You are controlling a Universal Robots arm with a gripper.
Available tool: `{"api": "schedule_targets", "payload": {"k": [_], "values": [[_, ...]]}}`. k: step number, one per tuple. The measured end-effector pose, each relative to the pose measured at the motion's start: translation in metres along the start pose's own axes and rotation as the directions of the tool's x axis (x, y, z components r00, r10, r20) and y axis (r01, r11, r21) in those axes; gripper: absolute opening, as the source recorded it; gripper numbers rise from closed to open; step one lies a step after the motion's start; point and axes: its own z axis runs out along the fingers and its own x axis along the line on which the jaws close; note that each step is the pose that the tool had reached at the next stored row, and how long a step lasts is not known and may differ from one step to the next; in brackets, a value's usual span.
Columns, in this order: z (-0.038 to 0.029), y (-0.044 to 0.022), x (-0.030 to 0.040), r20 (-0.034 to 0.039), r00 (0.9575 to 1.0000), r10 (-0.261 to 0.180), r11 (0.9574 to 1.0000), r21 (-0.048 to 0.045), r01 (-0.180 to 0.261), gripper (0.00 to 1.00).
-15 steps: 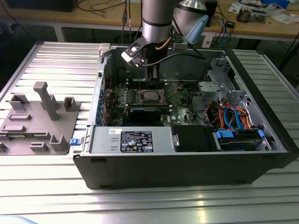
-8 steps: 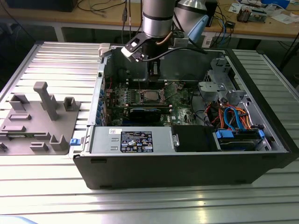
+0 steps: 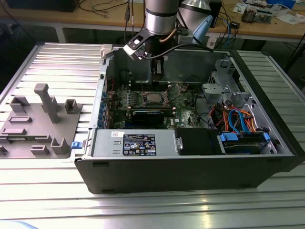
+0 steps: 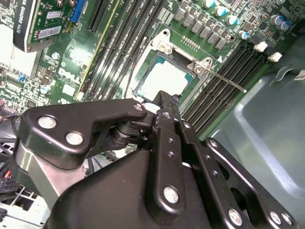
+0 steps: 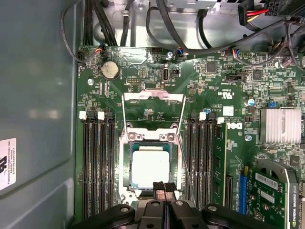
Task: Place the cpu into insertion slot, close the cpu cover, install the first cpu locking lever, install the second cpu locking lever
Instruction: 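Close the cpu cover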
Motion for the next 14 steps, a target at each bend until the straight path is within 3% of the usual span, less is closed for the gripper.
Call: {"api": "schedule_targets", "payload": {"k": [5, 9, 14], "values": [[-0.0001, 0.0012, 0.0, 0.0005, 1.0, 0.0, 1.0, 0.0001, 0.0, 0.11], [0.0, 0.0103, -0.0003, 0.0009, 1.0, 0.0, 1.0, 0.0001, 0.0, 0.11], [0.0001, 0.0126, -0.0003, 0.0023, 1.0, 0.0, 1.0, 0.0002, 0.0, 0.11]]}}
